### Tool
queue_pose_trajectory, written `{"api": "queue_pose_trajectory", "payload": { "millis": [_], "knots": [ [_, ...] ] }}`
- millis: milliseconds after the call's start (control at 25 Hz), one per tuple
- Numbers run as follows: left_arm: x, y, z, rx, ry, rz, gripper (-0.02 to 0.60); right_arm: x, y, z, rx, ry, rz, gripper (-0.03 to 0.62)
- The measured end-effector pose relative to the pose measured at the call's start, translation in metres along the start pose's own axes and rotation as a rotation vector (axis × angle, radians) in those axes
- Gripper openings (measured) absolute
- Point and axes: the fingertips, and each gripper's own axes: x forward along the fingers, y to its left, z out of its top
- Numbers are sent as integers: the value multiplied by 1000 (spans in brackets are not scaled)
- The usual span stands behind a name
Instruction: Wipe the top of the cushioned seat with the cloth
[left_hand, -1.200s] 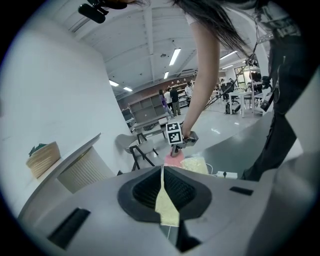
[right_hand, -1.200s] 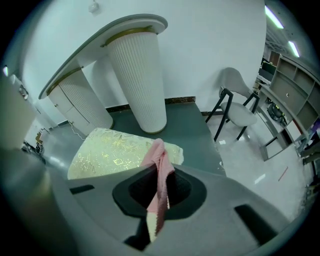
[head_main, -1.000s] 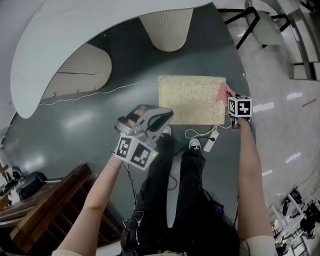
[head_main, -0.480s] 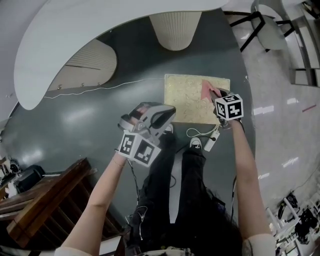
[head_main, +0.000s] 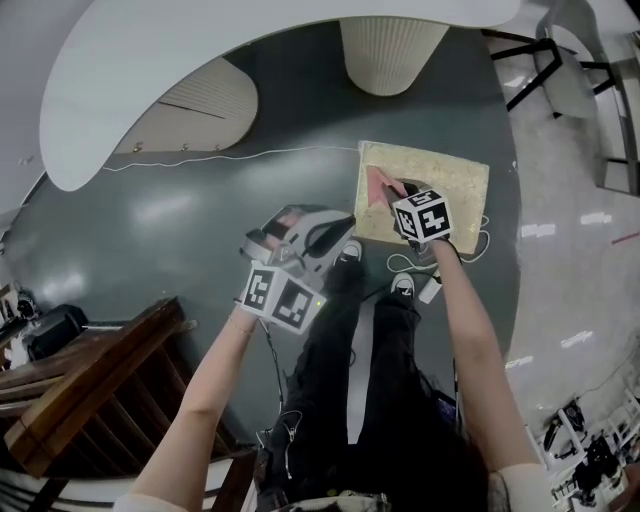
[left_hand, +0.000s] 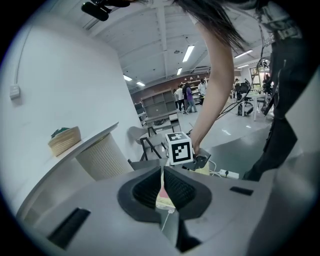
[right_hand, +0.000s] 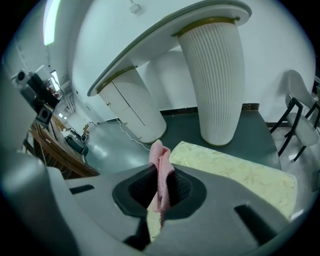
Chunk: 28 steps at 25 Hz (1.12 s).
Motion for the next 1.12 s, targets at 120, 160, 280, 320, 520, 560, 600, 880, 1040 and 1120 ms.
{"api": "queue_pose_trajectory", "payload": {
  "millis": [120, 160, 280, 320, 520, 560, 600, 880, 1040, 1120],
  "knots": [
    [-7, -1, -11, -15, 7, 6, 17, 17, 12, -5, -9, 27, 11, 9],
    [-10, -2, -14, -19, 7, 6, 17, 21, 14, -8, -10, 37, 11, 9],
    [-15, -2, -21, -29, 7, 6, 17, 32, 15, -15, -11, 65, 4, 9],
    [-16, -1, -23, -29, 7, 6, 17, 34, 14, -16, -10, 72, -1, 9],
    [-20, 2, -31, -41, 5, 11, 17, 33, -4, -25, 22, 81, -51, 9],
    [-20, 2, -31, -46, 4, 12, 17, 31, -8, -27, 29, 83, -60, 9],
    [-19, 3, -31, -50, 3, 13, 17, 27, -12, -29, 35, 83, -69, 9],
    [-1, -6, -9, -33, -20, -10, 17, -14, -63, -57, 102, 79, -161, 9],
    [15, -15, 8, -7, -33, -44, 17, -45, -94, -79, 145, 78, -212, 9],
    [23, -20, 17, 3, -40, -56, 17, -60, -110, -92, 162, 81, -238, 9]
  ]
}}
